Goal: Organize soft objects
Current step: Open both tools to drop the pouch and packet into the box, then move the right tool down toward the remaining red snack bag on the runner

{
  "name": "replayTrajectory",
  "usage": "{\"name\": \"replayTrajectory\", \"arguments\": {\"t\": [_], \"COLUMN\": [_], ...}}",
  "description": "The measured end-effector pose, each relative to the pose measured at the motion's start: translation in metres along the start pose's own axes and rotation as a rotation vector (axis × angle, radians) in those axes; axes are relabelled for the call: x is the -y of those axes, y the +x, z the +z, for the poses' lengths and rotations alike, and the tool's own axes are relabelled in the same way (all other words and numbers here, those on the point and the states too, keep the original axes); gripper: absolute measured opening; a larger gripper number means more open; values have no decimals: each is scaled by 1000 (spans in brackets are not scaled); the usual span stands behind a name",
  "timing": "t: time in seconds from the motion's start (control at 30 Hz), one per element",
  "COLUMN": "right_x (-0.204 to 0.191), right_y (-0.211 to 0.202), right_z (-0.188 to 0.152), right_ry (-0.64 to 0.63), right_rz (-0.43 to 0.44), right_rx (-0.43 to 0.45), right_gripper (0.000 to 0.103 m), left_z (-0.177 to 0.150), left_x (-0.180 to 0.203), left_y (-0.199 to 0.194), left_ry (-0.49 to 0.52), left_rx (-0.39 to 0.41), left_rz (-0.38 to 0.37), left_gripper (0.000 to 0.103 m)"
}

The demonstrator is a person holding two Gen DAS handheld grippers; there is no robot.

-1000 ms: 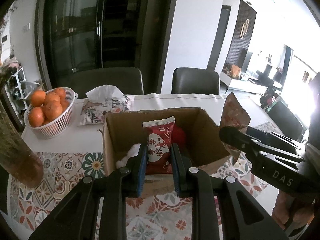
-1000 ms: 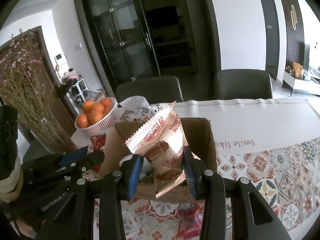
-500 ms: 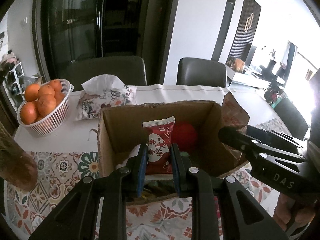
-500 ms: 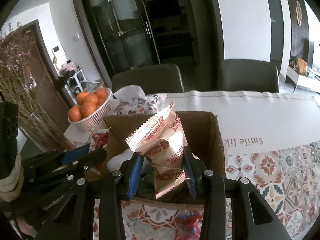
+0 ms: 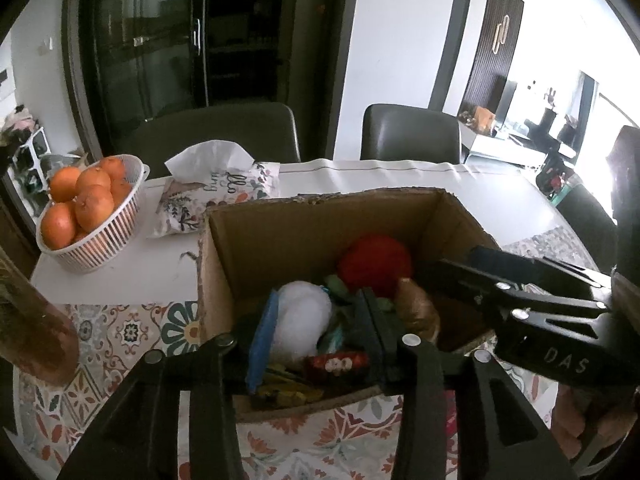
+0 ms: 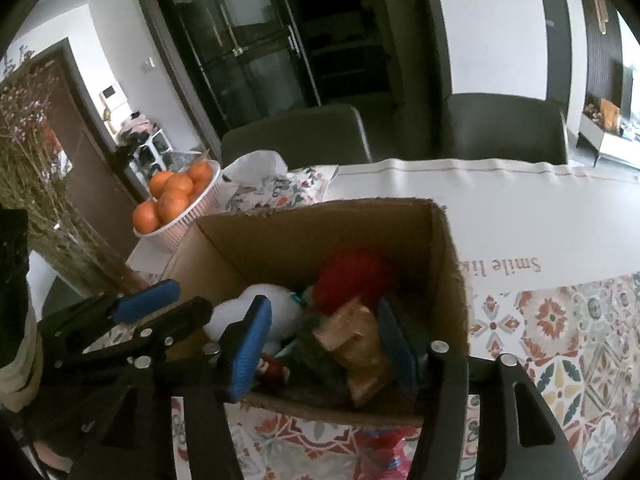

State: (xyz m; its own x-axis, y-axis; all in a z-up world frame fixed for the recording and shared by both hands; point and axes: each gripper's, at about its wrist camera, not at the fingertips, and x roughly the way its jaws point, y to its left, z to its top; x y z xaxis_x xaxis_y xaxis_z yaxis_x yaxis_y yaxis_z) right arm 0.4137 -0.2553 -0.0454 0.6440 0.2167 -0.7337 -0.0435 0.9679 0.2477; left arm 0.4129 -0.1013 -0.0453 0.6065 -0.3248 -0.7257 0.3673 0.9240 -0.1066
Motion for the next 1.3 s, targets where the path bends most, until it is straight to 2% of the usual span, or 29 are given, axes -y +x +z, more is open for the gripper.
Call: {"name": "replayTrajectory", "arguments": {"t": [0.17, 0.53, 0.67, 0.73, 1.0, 1.3], "right_x": [-7, -13, -14, -15, -17, -13], "right_y": [-13, -55, -69, -75, -85, -75], "right_z": [-4, -20, -28, -32, -52, -77], "right_ry": [-34, -62, -67, -72, -91, -96], "right_rz": [-37, -61, -73, -79, -97, -105], "right_rx": [31, 63, 74, 77, 41, -32], "right_gripper": [58, 58, 65, 66, 67, 67], "left_z": [-4, -21, -27, -31, -50, -77], "left_x": [-1, 11, 17, 20, 25, 28], "left_y": [-8, -51, -68, -76, -92, -94], "left_ry": [-5, -13, -5, -5, -16, -35], "left_rx": [7, 58, 81, 94, 97, 58], "left_rz": [25, 97, 129, 145, 206, 246], "left_gripper": [44, 68, 77, 81, 88, 93]}}
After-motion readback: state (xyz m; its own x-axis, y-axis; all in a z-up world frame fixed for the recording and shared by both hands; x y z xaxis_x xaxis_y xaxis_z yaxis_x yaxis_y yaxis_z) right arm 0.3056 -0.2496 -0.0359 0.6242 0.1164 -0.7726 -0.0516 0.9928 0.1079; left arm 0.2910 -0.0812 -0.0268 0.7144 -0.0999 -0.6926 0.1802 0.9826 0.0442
